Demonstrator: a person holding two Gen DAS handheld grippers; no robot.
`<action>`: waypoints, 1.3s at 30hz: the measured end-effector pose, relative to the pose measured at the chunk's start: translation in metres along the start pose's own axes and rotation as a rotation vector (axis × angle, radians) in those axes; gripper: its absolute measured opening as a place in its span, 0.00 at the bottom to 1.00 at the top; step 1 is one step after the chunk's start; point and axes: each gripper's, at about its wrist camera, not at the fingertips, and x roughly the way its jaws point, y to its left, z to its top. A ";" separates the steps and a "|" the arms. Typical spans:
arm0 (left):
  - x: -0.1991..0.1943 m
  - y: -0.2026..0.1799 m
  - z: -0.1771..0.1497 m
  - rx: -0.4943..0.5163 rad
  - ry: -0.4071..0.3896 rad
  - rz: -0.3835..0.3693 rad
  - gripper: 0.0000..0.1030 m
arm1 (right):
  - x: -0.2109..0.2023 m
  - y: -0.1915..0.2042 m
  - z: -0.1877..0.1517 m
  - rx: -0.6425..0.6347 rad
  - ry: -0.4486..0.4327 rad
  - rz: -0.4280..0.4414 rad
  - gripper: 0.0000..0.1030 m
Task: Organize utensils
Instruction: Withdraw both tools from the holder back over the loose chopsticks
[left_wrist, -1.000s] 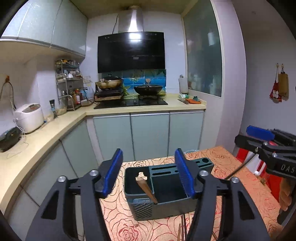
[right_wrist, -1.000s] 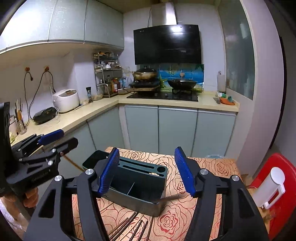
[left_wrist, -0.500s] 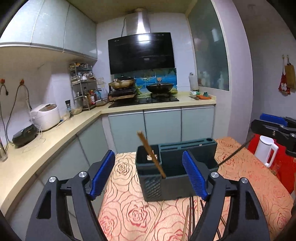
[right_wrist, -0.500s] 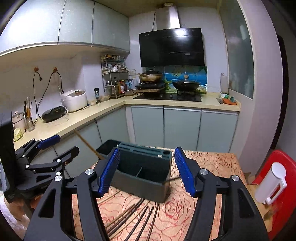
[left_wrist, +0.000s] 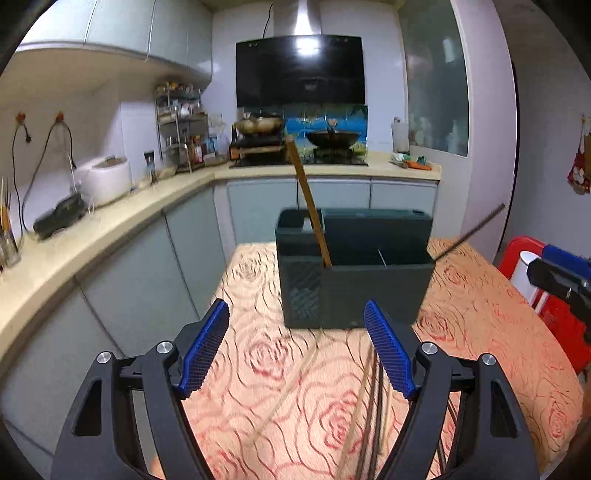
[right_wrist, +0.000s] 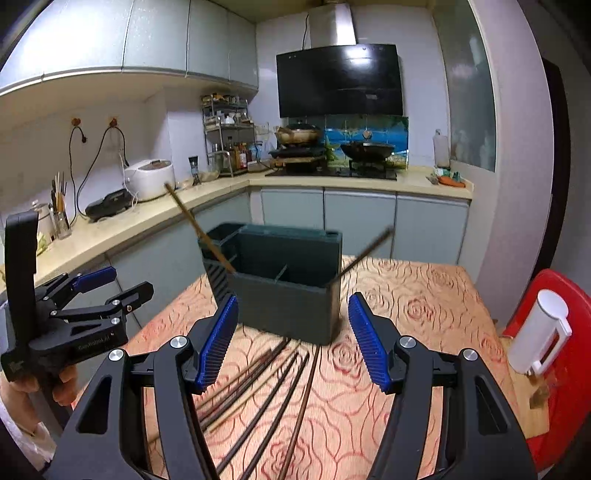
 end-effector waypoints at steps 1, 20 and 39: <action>0.000 -0.001 -0.005 -0.005 0.012 -0.005 0.71 | 0.000 0.000 -0.006 0.002 0.007 -0.004 0.58; 0.013 -0.010 -0.069 -0.029 0.153 -0.037 0.71 | 0.010 -0.007 -0.082 0.046 0.139 -0.040 0.58; 0.019 0.002 -0.096 -0.020 0.216 -0.031 0.71 | 0.012 -0.007 -0.115 0.052 0.209 -0.043 0.58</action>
